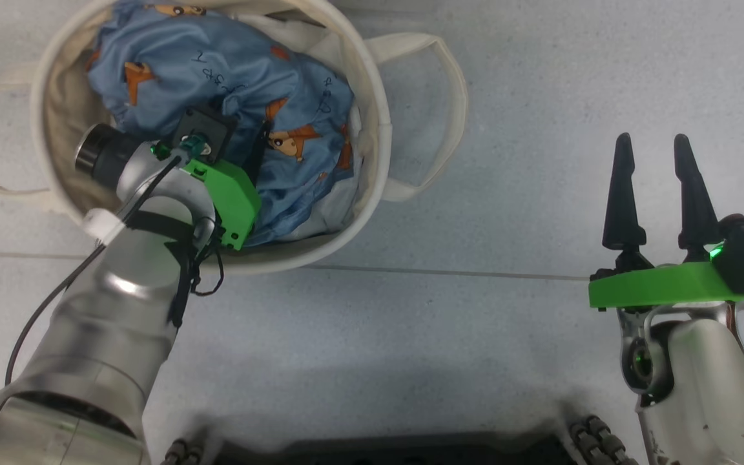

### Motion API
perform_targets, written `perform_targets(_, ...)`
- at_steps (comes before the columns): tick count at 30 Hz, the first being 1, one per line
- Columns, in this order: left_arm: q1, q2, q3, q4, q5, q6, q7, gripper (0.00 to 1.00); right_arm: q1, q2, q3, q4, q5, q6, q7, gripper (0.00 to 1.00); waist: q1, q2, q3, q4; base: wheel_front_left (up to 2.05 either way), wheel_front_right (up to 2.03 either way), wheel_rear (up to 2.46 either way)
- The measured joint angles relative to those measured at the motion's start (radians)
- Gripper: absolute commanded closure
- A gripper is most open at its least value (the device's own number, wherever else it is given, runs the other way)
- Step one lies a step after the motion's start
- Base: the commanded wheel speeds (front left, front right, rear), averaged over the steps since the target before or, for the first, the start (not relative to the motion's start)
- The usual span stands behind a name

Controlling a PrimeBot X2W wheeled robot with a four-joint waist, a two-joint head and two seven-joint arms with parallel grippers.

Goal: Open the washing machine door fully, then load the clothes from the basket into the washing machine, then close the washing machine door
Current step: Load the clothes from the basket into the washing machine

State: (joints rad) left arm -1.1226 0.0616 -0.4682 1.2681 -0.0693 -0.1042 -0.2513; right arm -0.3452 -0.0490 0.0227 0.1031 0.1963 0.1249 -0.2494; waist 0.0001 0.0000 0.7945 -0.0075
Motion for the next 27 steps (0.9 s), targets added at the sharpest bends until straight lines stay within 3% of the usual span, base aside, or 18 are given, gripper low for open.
perform_targets(4,-0.021,-0.004,-0.016,0.017,0.016,0.027,0.049,0.0,0.0,0.0,0.0,-0.003,-0.012,0.0,0.0,0.0,0.0,0.0,0.035,0.002,0.0,0.0,0.0)
perform_targets(12,-0.055,-0.011,-0.069,0.024,0.067,0.149,0.115,0.0,-0.002,0.0,-0.003,-0.015,-0.047,0.0,0.0,0.0,0.0,0.0,0.077,0.031,0.0,0.0,0.0)
perform_targets(13,-0.055,-0.013,-0.07,0.024,0.067,0.149,0.117,1.0,-0.002,0.0,-0.003,-0.015,-0.049,0.0,0.0,0.0,0.0,0.0,0.078,0.035,0.0,0.0,0.0)
perform_targets(20,-0.051,-0.031,-0.069,0.028,0.036,0.141,0.081,1.0,-0.002,-0.001,-0.005,-0.015,-0.059,0.0,0.0,0.0,0.0,0.0,0.059,0.059,0.0,0.0,0.0)
perform_targets(23,-0.046,-0.031,-0.056,0.028,0.019,0.199,0.039,1.0,-0.003,-0.001,-0.006,-0.013,-0.062,0.0,0.0,0.0,0.0,0.0,0.036,0.07,0.0,0.0,0.0)
perform_targets(27,-0.028,-0.031,0.002,-0.003,-0.045,0.219,0.002,1.0,-0.004,-0.001,-0.006,0.003,-0.062,0.0,0.0,0.0,-0.0001,0.0,-0.009,0.086,0.0,0.0,0.0)
